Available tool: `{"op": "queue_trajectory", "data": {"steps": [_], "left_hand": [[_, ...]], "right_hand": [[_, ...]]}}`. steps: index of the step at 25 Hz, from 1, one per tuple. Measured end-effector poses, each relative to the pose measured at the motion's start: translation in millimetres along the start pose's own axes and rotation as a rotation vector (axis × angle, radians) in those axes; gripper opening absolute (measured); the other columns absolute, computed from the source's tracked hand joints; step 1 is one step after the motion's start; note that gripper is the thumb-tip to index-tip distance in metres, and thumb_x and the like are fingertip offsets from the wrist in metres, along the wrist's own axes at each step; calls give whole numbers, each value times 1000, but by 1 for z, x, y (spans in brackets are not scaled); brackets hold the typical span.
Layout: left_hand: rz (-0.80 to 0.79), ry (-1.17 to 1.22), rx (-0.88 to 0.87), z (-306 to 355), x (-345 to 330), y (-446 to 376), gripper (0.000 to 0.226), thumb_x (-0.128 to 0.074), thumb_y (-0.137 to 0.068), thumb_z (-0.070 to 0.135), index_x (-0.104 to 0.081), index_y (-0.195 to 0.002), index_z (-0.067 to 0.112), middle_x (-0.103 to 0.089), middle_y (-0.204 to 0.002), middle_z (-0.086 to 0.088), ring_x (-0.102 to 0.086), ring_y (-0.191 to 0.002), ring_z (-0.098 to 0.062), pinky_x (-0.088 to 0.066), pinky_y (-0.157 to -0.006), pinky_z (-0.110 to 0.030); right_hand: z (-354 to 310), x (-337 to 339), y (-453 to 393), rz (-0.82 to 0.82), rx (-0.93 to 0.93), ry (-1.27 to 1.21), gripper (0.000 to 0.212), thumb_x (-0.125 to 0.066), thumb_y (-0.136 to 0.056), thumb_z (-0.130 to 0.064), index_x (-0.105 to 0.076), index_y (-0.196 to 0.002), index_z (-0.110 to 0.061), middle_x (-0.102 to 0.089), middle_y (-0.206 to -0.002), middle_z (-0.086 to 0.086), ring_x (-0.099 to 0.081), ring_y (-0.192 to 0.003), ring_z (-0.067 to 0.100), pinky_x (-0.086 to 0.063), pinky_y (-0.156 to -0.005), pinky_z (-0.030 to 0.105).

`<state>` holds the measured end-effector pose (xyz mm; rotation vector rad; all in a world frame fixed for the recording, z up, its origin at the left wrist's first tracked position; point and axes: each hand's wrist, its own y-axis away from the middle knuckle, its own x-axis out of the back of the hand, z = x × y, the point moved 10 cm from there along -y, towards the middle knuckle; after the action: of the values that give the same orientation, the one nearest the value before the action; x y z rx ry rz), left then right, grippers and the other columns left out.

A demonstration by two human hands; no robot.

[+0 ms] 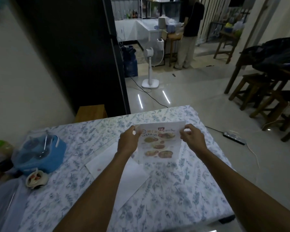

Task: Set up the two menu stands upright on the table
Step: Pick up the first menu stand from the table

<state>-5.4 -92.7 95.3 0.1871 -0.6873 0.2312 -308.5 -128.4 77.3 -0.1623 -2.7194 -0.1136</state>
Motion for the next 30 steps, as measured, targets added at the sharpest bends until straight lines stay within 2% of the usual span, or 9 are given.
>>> {"op": "queue_trajectory", "data": {"steps": [4, 6, 9, 13, 18, 21, 24, 27, 30], "left_hand": [[17, 3, 68, -2, 2, -43, 16, -67, -91, 33, -64, -92, 18, -72, -89, -5, -70, -77, -20, -44, -50, -23], [38, 6, 94, -2, 5, -55, 10, -68, -91, 26, -64, -89, 16, -71, -87, -5, -70, -76, -19, -38, -46, -18], [73, 2, 89, -3, 5, -66, 17, -68, -91, 23, -65, -90, 6, -72, -88, -6, -71, -76, -20, -45, -50, -21], [42, -64, 71, -6, 0, -74, 13, -61, -94, 31, -58, -89, 19, -71, -93, -7, -70, -80, -21, -48, -57, -28], [-62, -144, 83, -12, -8, -70, 35, -52, -97, 46, -58, -97, 11, -71, -99, -9, -65, -81, -21, -46, -57, -29], [-118, -157, 77, -20, -12, -57, 45, -46, -95, 57, -57, -113, 17, -67, -114, -9, -64, -91, -22, -48, -65, -32], [-137, -172, 56, -28, -9, -42, 59, -43, -91, 65, -51, -128, 20, -65, -121, -9, -64, -100, -24, -54, -80, -40], [-155, -195, 35, -48, 3, -16, 62, -42, -88, 70, -50, -127, 22, -65, -123, -9, -63, -104, -26, -53, -89, -44], [-182, -210, 53, -95, 17, 16, 61, -41, -88, 71, -52, -123, 22, -64, -123, -8, -63, -105, -29, -53, -90, -45]], "right_hand": [[-10, -18, -51, -68, 62, 65, 14, -62, -94, -35, -64, -101, -22, -76, -93, 6, -73, -81, 14, -61, -74, 38], [-16, -25, -70, -95, 71, 92, 13, -62, -94, -32, -64, -101, -21, -76, -93, 6, -72, -80, 14, -58, -68, 31], [-22, -31, -89, -118, 94, 142, 15, -61, -95, -31, -63, -104, -19, -76, -94, 7, -72, -80, 14, -52, -59, 23], [-16, -41, -94, -136, 115, 196, 17, -58, -97, -25, -61, -112, -17, -74, -104, 12, -71, -83, 18, -47, -54, 17], [28, -62, -84, -243, -17, 382, 37, -63, -93, -22, -56, -125, -6, -69, -119, 15, -68, -100, 28, -55, -71, 31], [52, -75, -68, -325, -132, 462, 42, -67, -88, -26, -55, -120, -3, -69, -110, 15, -66, -86, 27, -47, -55, 26], [55, -84, -48, -313, -187, 493, 41, -66, -84, -30, -57, -112, -1, -68, -99, 13, -64, -77, 25, -44, -50, 26], [48, -106, -15, -302, -185, 521, 46, -68, -85, -34, -54, -114, -1, -63, -104, 10, -62, -88, 27, -47, -61, 29], [50, -150, 22, -372, -141, 600, 62, -68, -85, -41, -52, -130, -3, -62, -126, 15, -61, -111, 33, -50, -84, 32]]}}
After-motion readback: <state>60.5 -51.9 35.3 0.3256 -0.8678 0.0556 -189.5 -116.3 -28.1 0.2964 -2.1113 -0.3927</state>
